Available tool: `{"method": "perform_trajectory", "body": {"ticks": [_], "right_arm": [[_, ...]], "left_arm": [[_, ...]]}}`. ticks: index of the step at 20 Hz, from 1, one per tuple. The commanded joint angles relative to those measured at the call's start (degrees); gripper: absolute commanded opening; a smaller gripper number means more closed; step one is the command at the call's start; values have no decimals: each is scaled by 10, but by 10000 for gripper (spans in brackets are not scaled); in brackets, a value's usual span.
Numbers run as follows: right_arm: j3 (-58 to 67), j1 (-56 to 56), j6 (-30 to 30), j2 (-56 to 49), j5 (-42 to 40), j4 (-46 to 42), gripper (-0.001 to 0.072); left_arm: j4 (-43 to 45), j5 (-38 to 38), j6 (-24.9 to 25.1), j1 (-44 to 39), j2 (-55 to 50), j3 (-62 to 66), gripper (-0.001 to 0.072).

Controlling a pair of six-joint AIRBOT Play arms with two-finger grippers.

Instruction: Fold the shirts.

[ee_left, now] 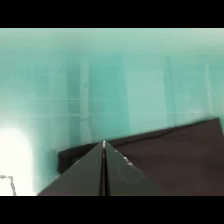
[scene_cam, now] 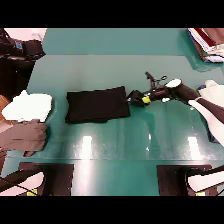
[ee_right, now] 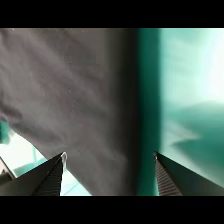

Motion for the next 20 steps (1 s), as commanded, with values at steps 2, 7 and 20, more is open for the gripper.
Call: {"method": "perform_trajectory", "body": {"ticks": [2, 7, 20], "right_arm": [[83, 65, -2, -87, -7, 54, 548], [170, 96, -4, -131, -7, 57, 48], [187, -279, 14, 109, 15, -130, 17]], "left_arm": [[-2, 3, 3, -38, 0, 0, 22], [-3, 2, 6, -80, 0, 0, 21], [-5, 19, 5, -214, 0, 0, 22]]}}
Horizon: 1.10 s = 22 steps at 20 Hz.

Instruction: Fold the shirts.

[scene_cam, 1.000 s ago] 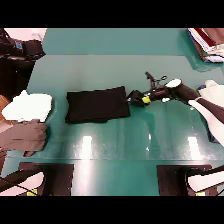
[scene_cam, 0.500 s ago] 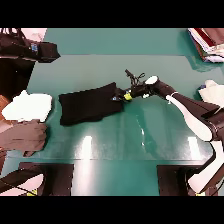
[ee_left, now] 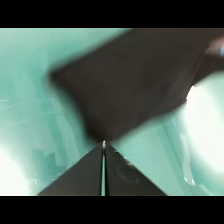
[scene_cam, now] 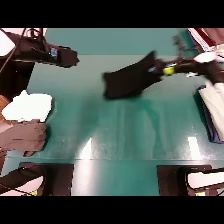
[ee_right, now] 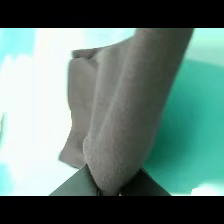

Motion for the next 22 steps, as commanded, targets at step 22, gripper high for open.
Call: {"method": "perform_trajectory", "body": {"ticks": [22], "right_arm": [[143, -452, 92, 147, 116, -215, 17]], "left_arm": [[-1, 54, -4, -68, 0, 0, 22]]}}
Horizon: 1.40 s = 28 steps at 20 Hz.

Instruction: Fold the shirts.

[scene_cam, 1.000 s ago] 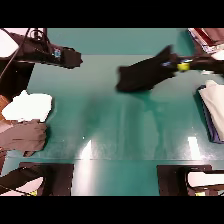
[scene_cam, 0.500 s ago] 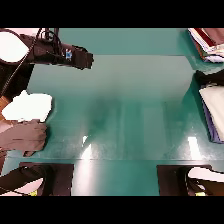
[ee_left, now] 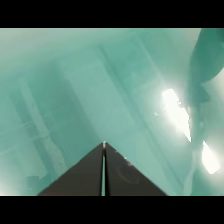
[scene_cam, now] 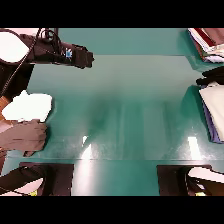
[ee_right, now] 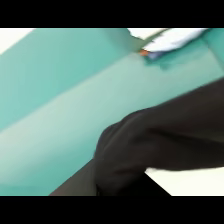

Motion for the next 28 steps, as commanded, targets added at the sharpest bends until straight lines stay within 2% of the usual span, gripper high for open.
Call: {"method": "perform_trajectory", "body": {"ticks": [1, 4, 7, 10, 11, 13, 14, 16, 18, 23, 24, 26, 27, 28], "right_arm": [[19, -2, 40, 34, 48, -129, 17], [-4, -2, 78, 63, 78, -215, 17], [-97, -2, 88, 109, 89, -267, 18], [-196, -2, 111, 159, 96, -354, 23], [-224, -2, 121, 171, 106, -383, 95], [-269, -2, 122, 193, 108, -430, 477], [-285, -2, 125, 200, 108, -454, 602], [-300, -2, 134, 212, 109, -487, 615], [-288, -1, 135, 220, 108, -460, 615], [-230, 35, 134, 221, 102, -187, 612], [-226, 61, 134, 221, 97, -149, 580], [-222, 124, 134, 222, 89, -129, 534], [-223, 160, 134, 222, 85, -132, 495], [-222, 198, 134, 222, 83, -141, 425]], "left_arm": [[1, -4, 4, 0, 0, 0, 22], [2, -11, 4, 0, 0, 0, 22], [3, -16, 7, 0, 0, 0, 22], [3, -17, 19, 0, 0, 0, 22], [3, -17, 19, 0, 0, 0, 22], [4, -17, 19, 0, 0, 0, 22], [4, -17, 19, 0, 0, 0, 22], [4, -17, 19, 0, 0, 0, 22], [4, -20, 19, 0, 0, 0, 22], [3, -28, 17, 0, 0, 0, 22], [2, -34, 17, 0, 0, 0, 22], [2, -24, 17, 0, 0, 0, 22], [2, -18, 17, 0, 0, 0, 22], [2, -10, 17, 0, 0, 0, 22]]}}
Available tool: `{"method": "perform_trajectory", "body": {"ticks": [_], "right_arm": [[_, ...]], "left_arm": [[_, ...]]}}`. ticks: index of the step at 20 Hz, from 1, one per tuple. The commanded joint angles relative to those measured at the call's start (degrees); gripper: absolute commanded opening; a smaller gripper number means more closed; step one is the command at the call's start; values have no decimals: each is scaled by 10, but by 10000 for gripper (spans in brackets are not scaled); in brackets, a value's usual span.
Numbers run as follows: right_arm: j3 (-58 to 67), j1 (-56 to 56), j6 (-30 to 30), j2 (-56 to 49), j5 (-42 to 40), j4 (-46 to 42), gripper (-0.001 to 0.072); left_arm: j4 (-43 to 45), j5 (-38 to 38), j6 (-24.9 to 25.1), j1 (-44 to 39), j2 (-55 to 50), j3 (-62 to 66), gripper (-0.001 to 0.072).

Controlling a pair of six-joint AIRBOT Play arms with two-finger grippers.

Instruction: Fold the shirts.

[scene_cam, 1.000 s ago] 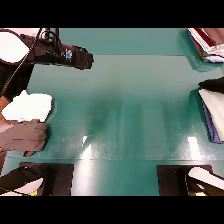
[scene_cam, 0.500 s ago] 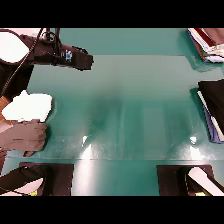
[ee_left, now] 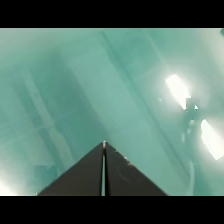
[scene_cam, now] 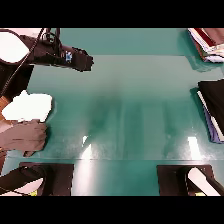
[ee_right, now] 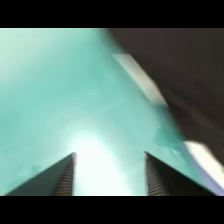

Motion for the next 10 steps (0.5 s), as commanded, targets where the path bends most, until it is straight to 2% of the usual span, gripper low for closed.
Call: {"method": "perform_trajectory", "body": {"ticks": [1, 3, 5, 10], "right_arm": [[6, 112, 0, 1, -14, 43, 399], [6, 169, 0, 1, -24, 43, 254], [6, 211, -22, 1, -23, 44, 19], [6, 250, -32, 1, -18, 45, 18]], "left_arm": [[-1, 19, -1, 0, 0, 0, 22], [-1, 33, -1, 0, 0, 0, 22], [-1, 42, -1, 0, 0, 0, 22], [-1, 43, -1, 0, 0, 1, 22]]}}
